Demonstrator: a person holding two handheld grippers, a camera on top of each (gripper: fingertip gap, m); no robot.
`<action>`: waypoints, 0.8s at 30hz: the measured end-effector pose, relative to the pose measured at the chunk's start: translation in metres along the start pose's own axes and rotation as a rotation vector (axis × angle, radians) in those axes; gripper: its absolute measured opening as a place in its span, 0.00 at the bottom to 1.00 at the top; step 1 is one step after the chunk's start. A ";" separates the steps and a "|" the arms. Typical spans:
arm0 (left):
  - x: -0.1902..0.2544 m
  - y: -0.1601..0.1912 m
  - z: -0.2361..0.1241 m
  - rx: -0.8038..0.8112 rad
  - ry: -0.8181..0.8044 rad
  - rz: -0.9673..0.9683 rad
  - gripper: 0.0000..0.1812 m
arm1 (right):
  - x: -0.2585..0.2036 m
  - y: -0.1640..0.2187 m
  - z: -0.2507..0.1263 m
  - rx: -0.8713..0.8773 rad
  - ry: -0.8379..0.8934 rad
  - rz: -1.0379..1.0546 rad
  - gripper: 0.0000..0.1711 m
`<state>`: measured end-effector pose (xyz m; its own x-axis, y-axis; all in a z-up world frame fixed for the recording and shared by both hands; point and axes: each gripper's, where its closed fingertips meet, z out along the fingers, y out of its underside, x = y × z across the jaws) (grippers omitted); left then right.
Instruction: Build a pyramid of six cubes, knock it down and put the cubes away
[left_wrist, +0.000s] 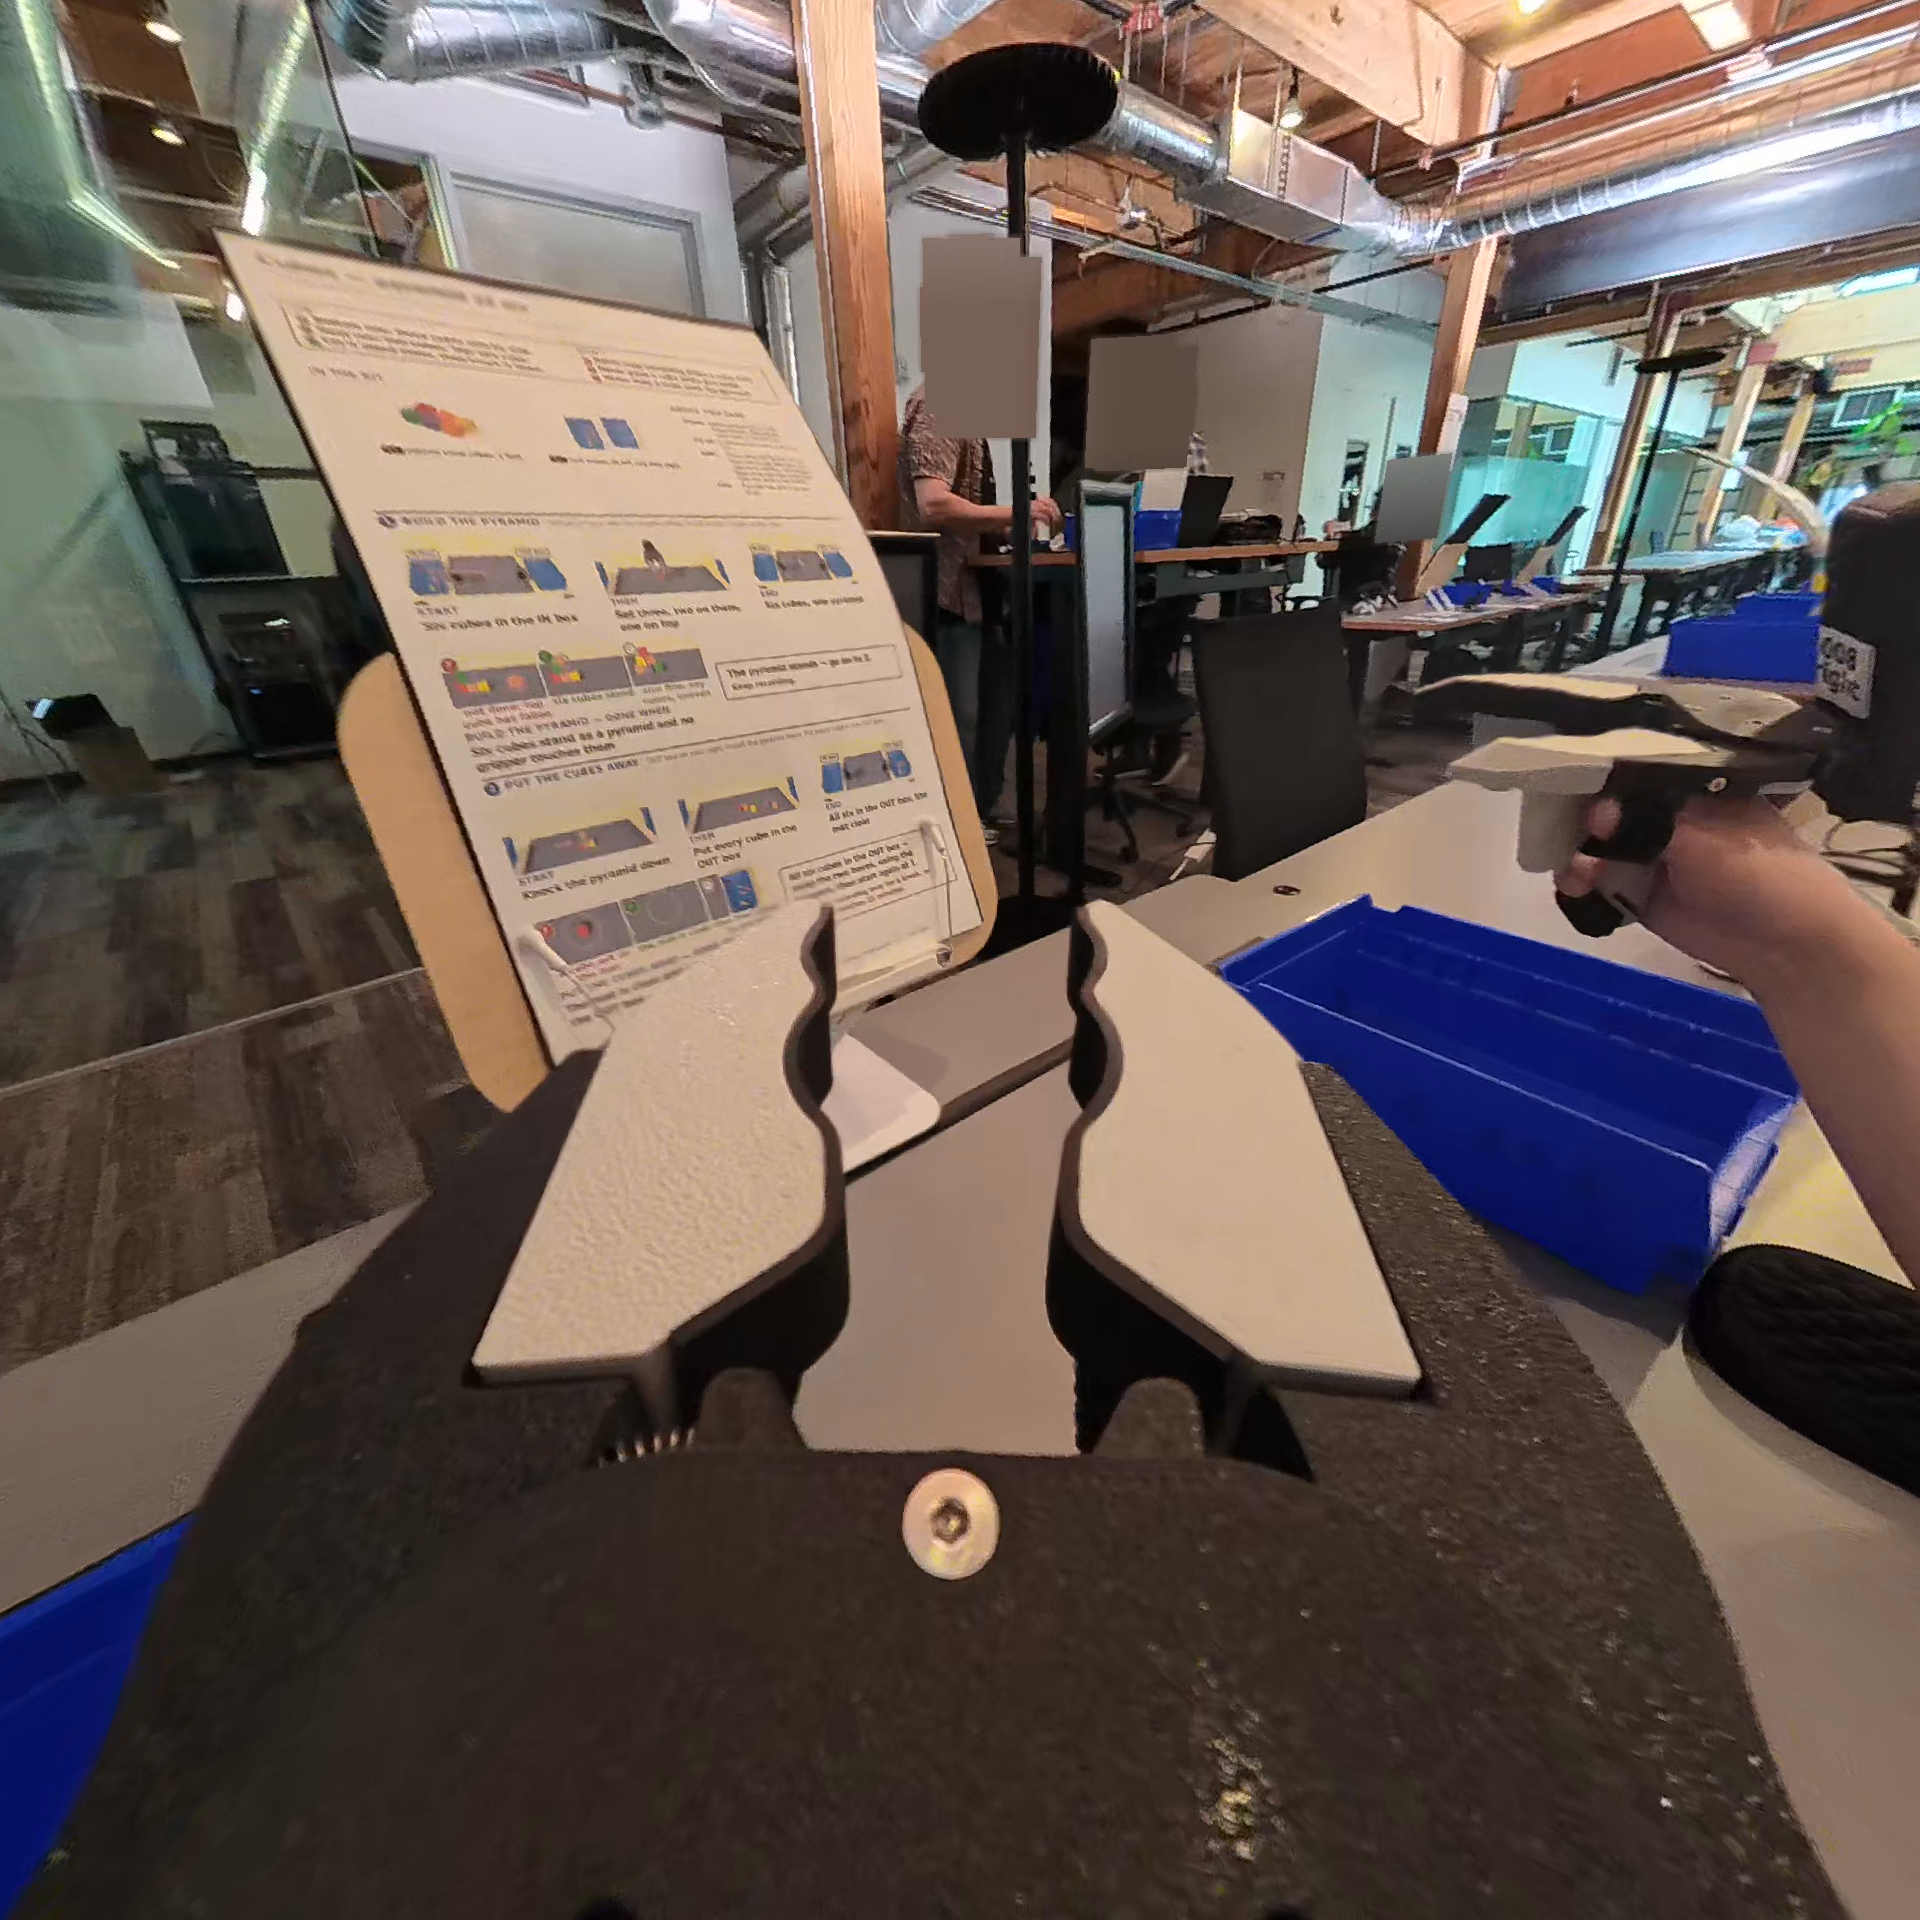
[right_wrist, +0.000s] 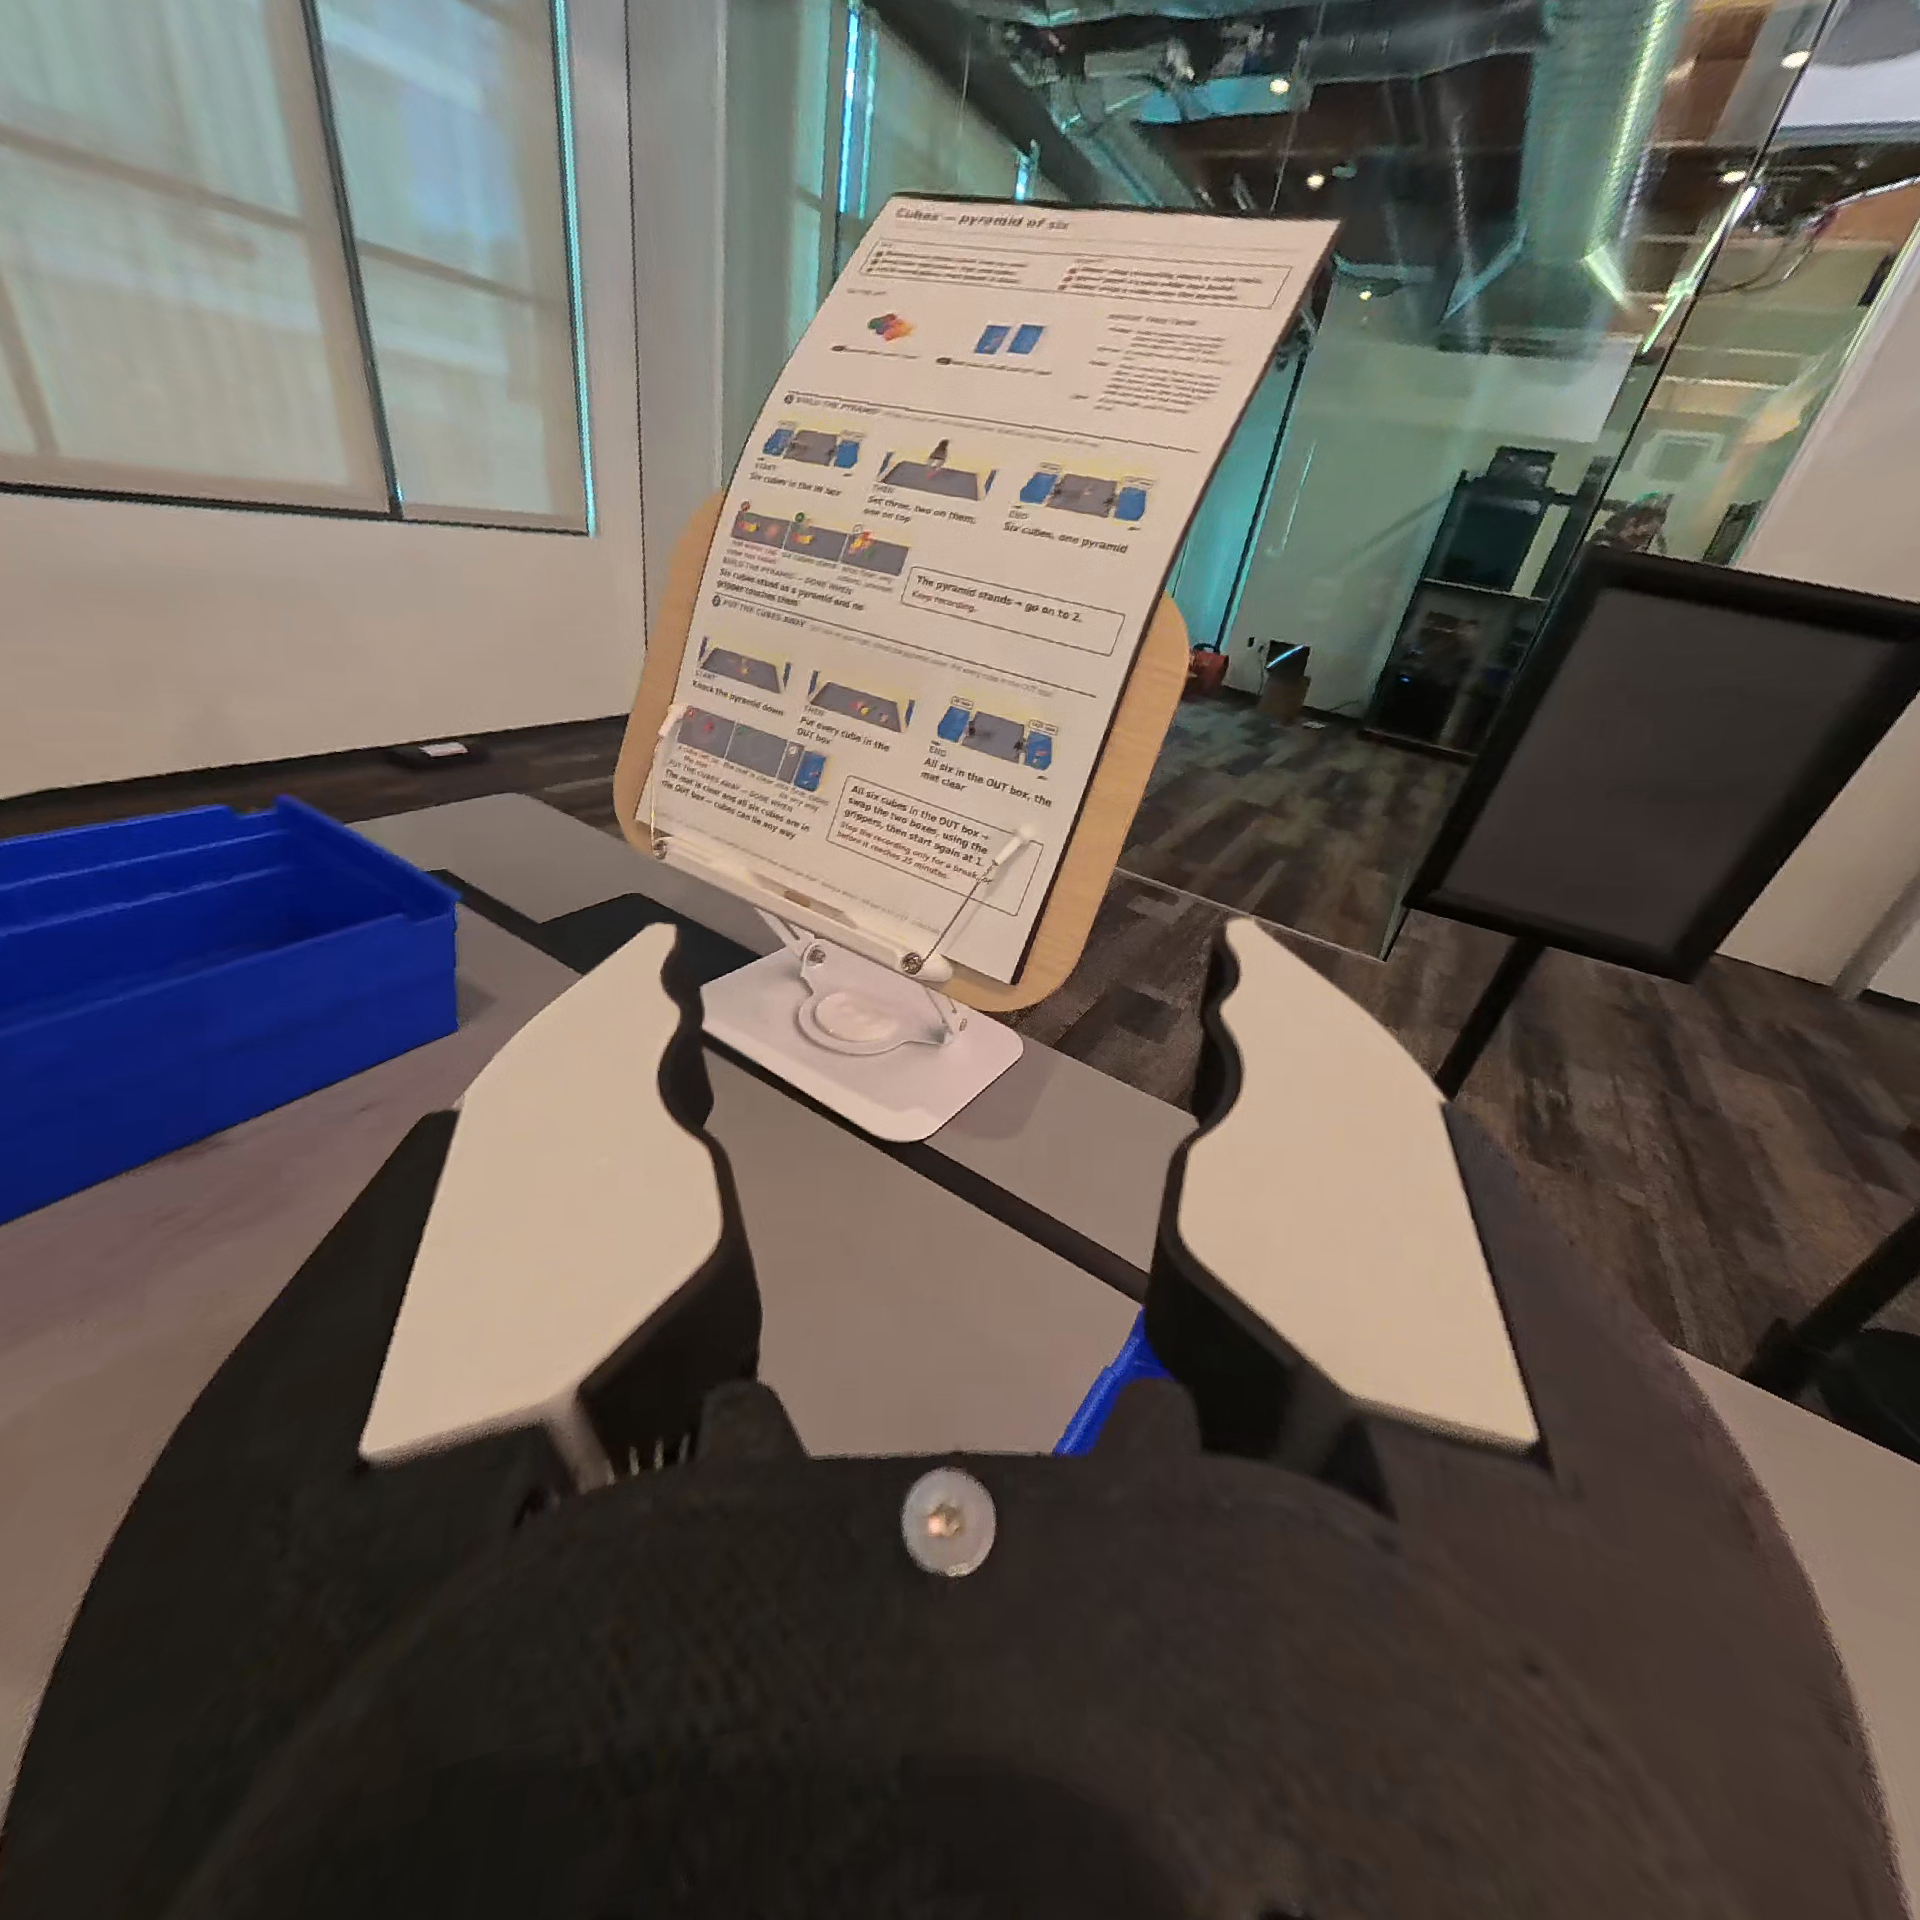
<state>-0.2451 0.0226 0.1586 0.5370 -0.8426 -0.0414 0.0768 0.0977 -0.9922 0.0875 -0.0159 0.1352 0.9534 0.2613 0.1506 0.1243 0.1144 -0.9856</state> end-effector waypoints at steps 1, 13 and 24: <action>0.003 0.004 0.002 -0.009 0.016 -0.008 0.23 | 0.000 0.000 -0.001 0.007 0.003 0.001 0.53; 0.027 0.025 0.029 -0.004 0.027 -0.056 0.15 | 0.002 0.017 0.005 -0.062 0.039 -0.023 0.45; 0.028 0.027 0.032 -0.006 0.041 -0.044 0.07 | 0.001 0.019 0.006 -0.069 0.026 -0.027 0.43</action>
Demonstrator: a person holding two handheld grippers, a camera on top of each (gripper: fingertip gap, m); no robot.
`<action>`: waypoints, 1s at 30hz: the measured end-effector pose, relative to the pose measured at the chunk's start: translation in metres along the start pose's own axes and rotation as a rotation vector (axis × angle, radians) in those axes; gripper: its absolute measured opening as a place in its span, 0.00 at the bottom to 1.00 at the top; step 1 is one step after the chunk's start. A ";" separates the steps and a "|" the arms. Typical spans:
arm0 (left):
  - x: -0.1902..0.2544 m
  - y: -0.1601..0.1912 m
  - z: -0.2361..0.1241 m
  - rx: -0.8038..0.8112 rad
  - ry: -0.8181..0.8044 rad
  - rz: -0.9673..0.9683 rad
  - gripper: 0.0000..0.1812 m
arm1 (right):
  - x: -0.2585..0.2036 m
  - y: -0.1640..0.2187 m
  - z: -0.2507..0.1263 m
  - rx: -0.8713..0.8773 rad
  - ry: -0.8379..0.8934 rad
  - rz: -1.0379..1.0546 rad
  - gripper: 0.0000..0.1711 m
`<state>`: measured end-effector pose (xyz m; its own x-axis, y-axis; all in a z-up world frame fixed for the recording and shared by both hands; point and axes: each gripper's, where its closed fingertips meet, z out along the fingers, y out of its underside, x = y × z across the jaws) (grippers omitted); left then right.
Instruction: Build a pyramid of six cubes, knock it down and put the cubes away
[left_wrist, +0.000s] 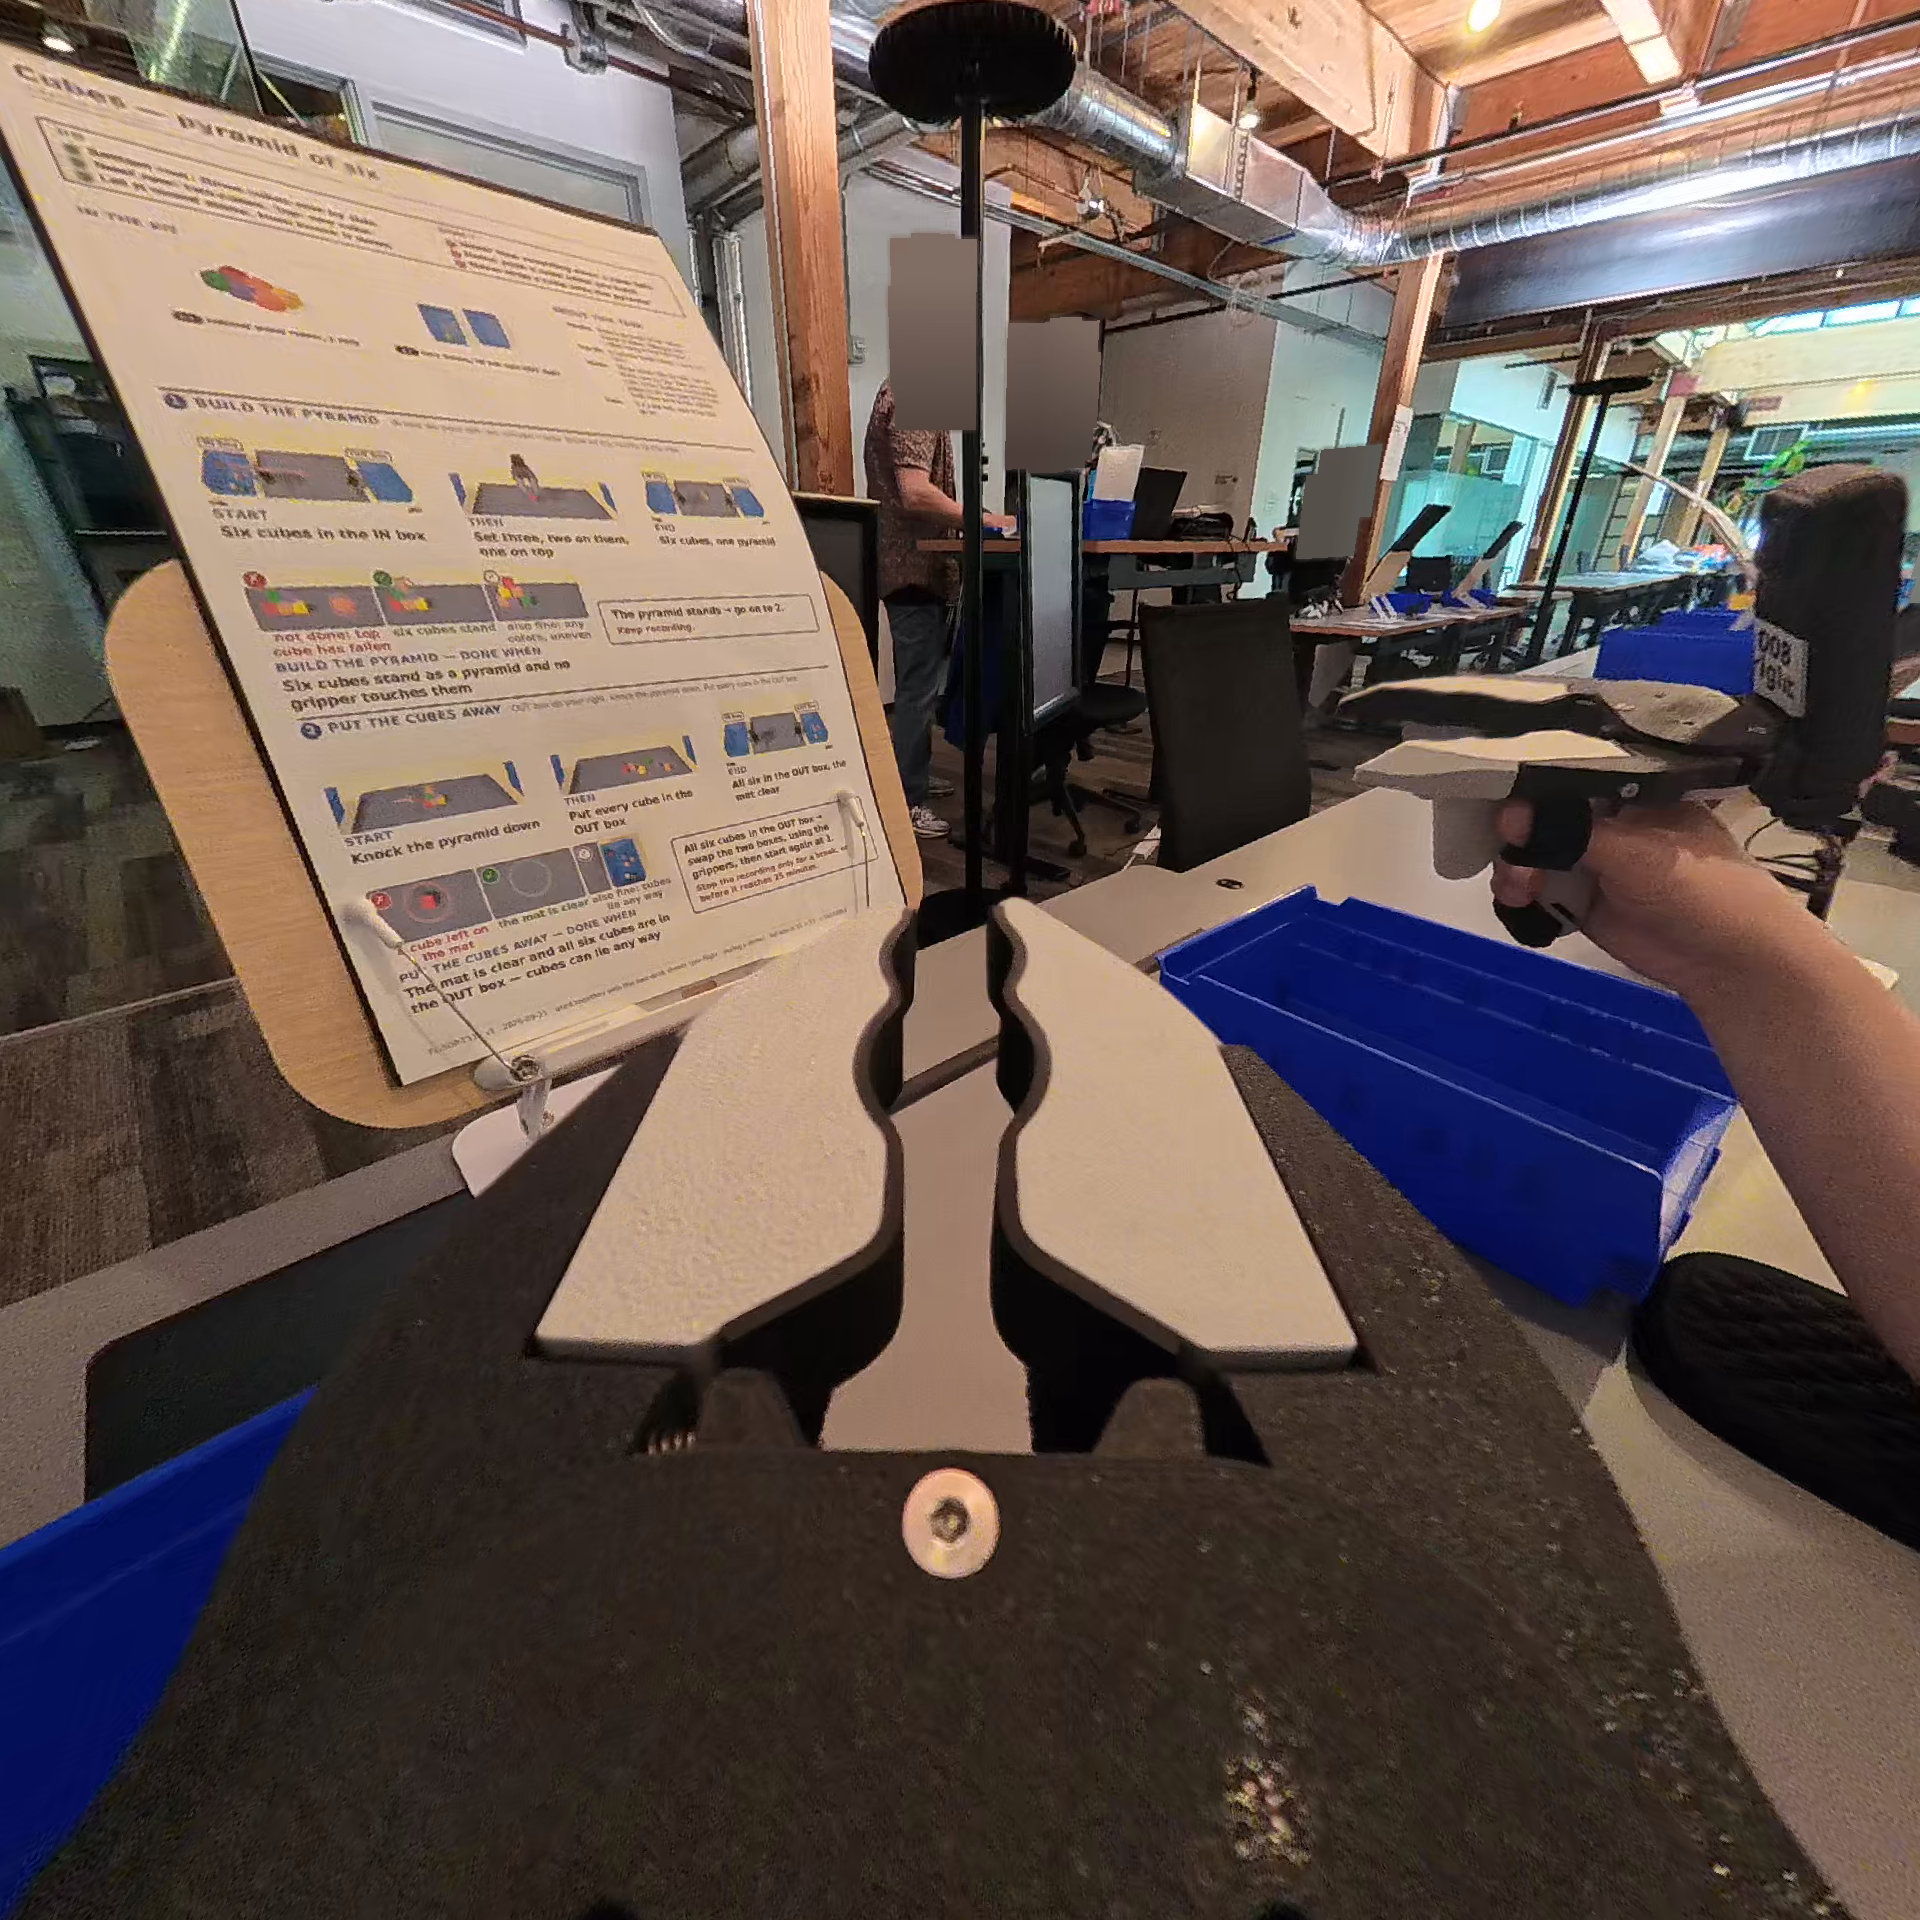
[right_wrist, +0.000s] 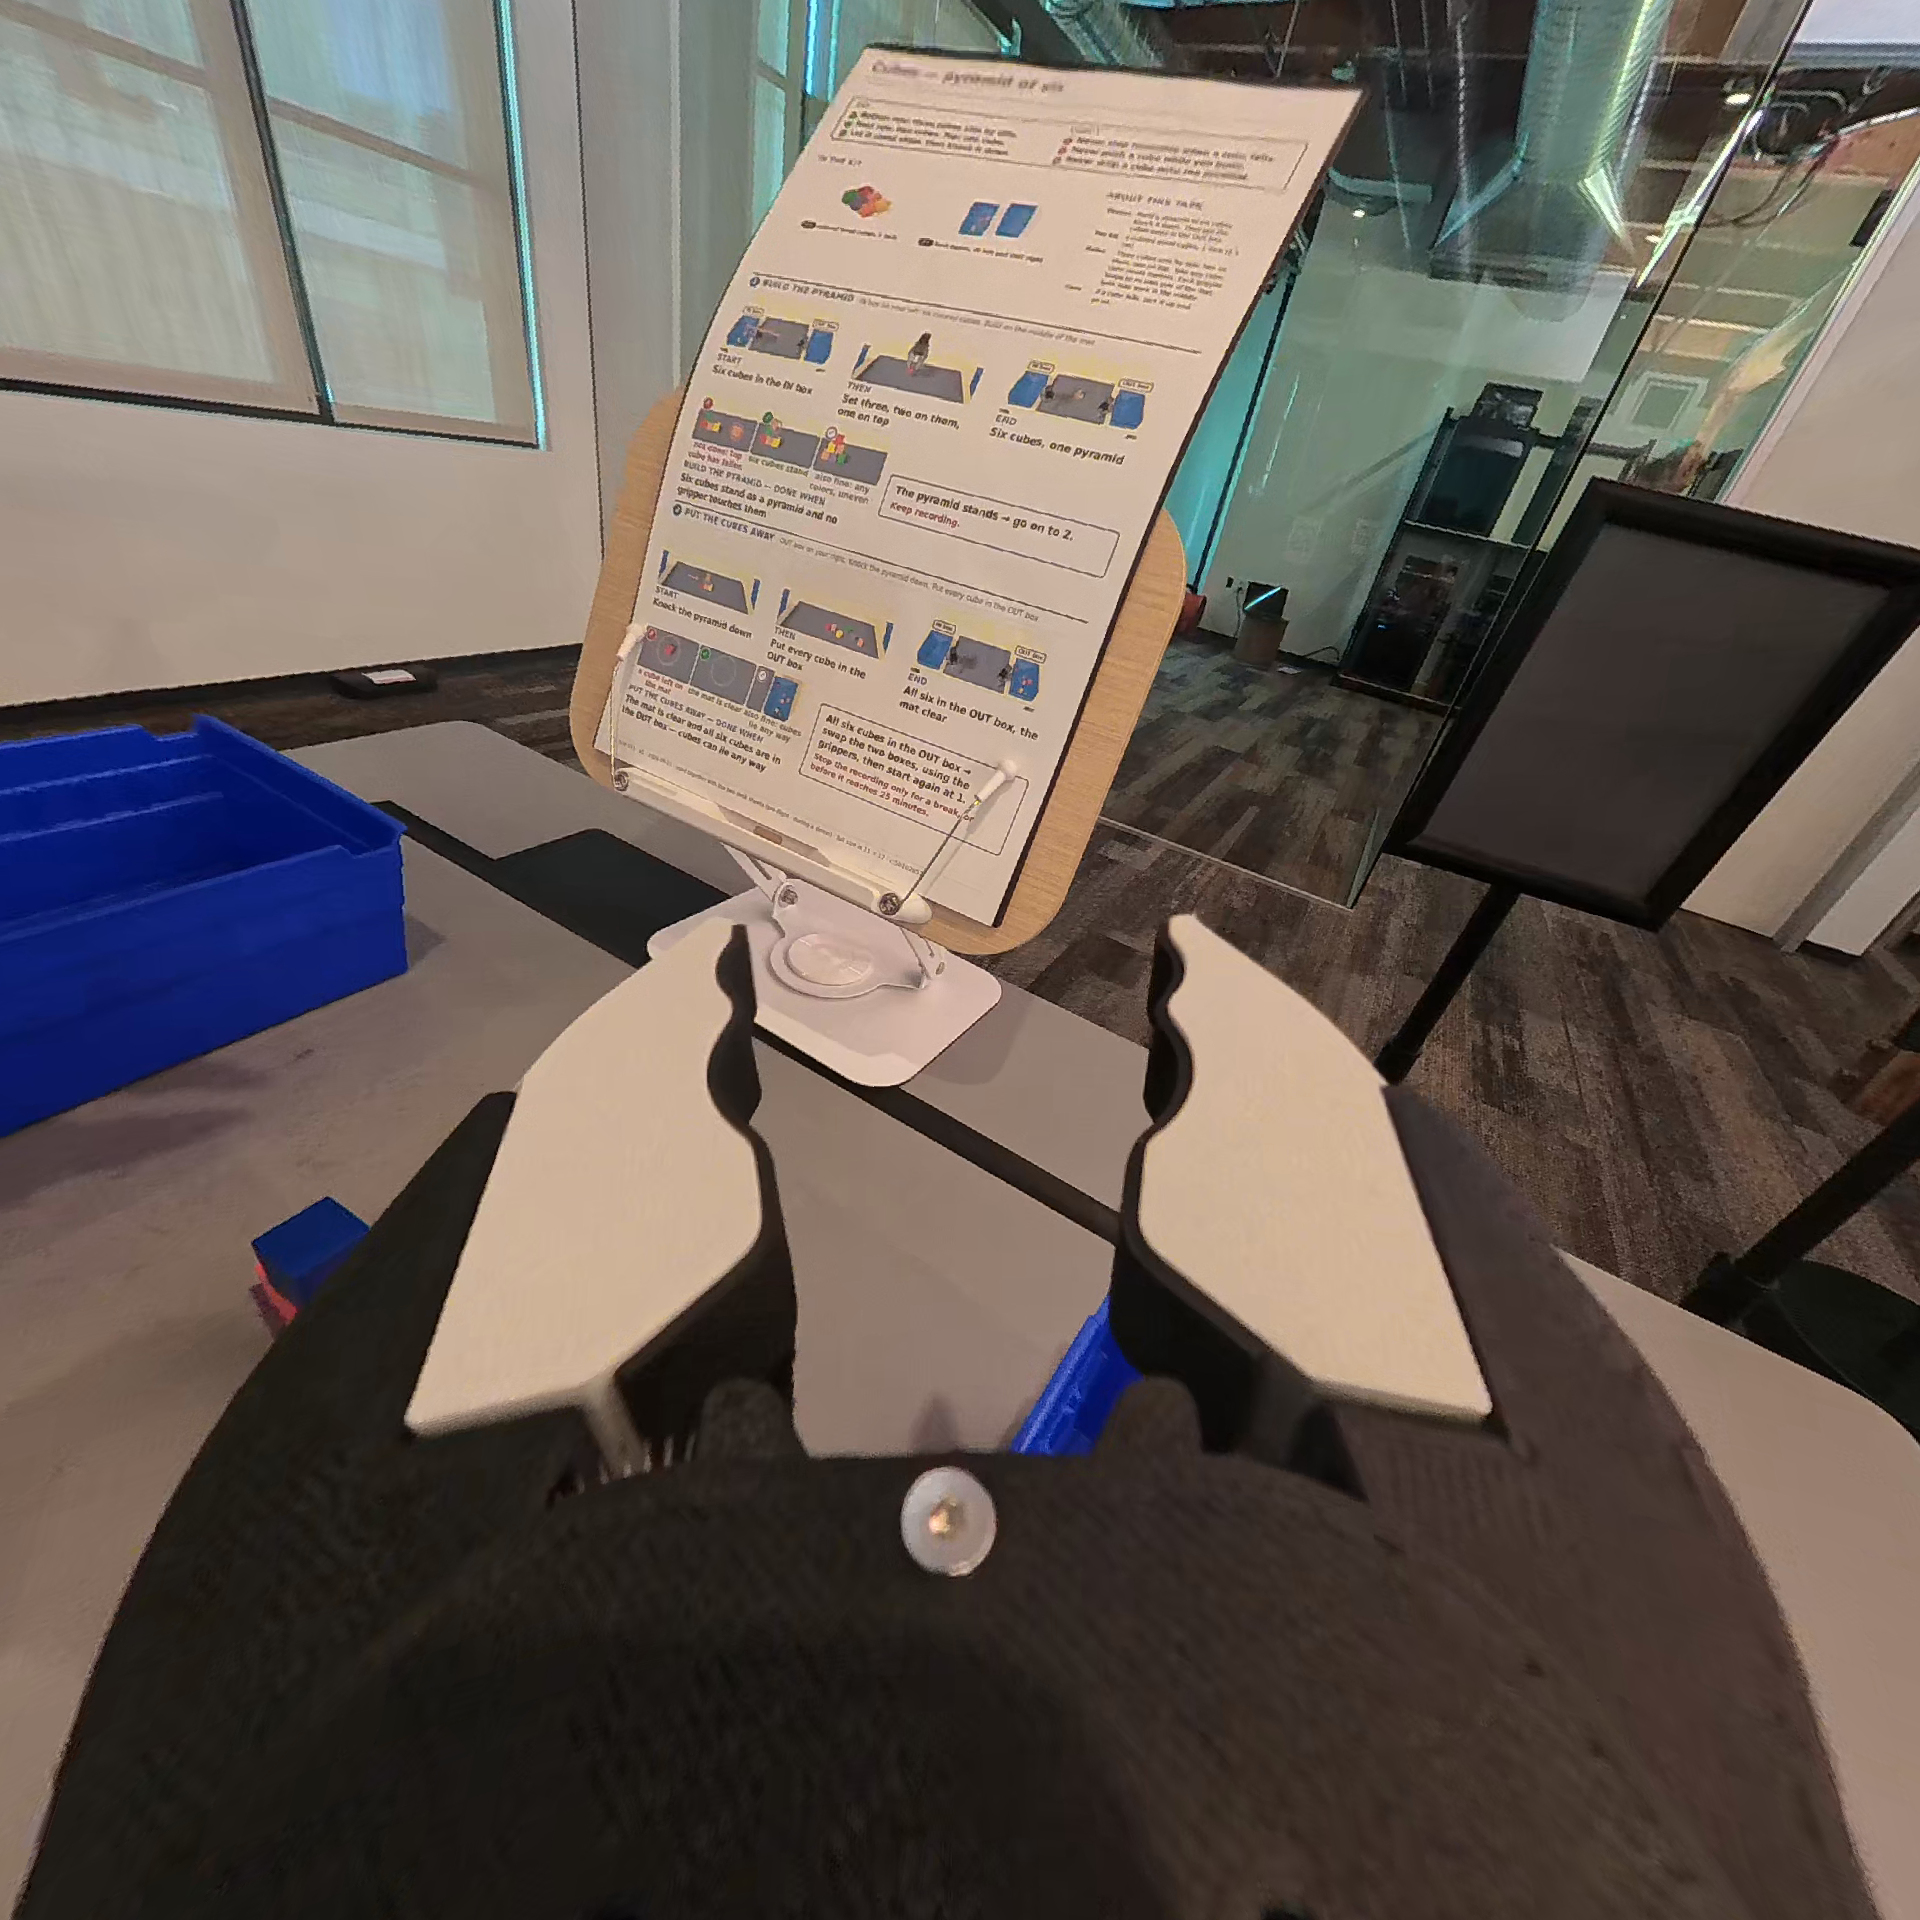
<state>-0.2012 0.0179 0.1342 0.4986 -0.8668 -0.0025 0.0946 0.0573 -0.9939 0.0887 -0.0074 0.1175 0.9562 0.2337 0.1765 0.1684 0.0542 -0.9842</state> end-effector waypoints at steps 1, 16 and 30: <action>0.000 -0.002 -0.001 0.005 0.004 0.000 0.06 | 0.000 0.001 0.000 -0.002 -0.001 0.003 0.43; -0.007 -0.030 -0.027 0.055 0.030 -0.033 0.04 | -0.010 -0.002 0.000 -0.010 -0.041 -0.014 0.42; 0.002 -0.025 -0.021 0.057 0.047 0.017 0.00 | -0.081 0.023 0.004 -0.170 -0.337 -0.259 0.38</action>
